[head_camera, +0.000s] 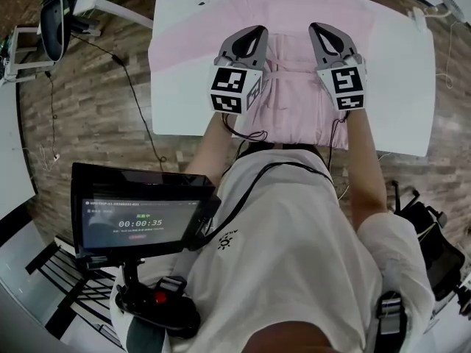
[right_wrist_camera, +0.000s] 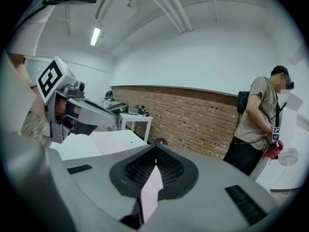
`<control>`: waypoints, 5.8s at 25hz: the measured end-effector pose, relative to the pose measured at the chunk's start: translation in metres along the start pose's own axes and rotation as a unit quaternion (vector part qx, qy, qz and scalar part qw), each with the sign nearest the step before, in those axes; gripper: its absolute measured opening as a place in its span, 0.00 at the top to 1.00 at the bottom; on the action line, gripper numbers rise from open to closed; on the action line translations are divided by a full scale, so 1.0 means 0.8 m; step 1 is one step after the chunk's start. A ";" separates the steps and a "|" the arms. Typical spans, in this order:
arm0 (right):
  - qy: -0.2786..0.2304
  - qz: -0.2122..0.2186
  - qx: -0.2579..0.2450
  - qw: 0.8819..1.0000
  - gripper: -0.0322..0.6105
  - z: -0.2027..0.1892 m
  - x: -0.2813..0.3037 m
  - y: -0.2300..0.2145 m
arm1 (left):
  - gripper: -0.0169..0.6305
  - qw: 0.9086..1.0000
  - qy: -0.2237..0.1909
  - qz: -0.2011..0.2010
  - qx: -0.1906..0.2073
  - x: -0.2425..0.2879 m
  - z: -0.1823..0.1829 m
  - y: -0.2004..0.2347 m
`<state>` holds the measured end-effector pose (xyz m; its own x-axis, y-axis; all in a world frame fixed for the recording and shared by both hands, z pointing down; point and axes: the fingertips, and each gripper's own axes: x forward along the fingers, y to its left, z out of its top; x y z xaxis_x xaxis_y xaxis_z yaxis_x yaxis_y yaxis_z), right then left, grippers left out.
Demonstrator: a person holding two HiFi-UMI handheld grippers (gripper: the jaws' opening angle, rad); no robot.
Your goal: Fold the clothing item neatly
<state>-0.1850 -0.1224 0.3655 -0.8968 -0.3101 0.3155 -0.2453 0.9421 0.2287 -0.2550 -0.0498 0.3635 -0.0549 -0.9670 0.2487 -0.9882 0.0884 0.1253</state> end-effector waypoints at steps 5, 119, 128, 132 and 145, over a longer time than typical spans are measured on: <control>-0.013 0.008 0.005 1.000 0.94 0.008 -0.003 0.015 | 0.95 1.000 -0.009 0.005 -0.006 -0.012 -0.002 0.000; 0.013 0.292 -0.041 0.955 0.94 0.037 0.192 0.359 | 0.75 0.893 0.153 0.368 -0.210 -0.208 -0.304 0.424; 0.014 0.287 -0.040 0.957 0.94 0.039 0.191 0.355 | 0.75 0.886 0.182 0.365 -0.222 -0.206 -0.318 0.426; 0.015 0.284 -0.039 0.958 0.94 0.038 0.190 0.352 | 0.75 0.883 0.194 0.358 -0.232 -0.206 -0.328 0.423; 0.015 0.281 -0.045 0.958 0.94 0.039 0.191 0.351 | 0.81 0.874 0.208 0.369 -0.238 -0.213 -0.331 0.433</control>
<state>-0.4025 0.0990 0.4496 -0.8667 0.2392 0.4377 0.3080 0.9469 0.0925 -0.5504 0.2088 0.6189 -0.4979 -0.4421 0.7461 -0.5277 0.8371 0.1439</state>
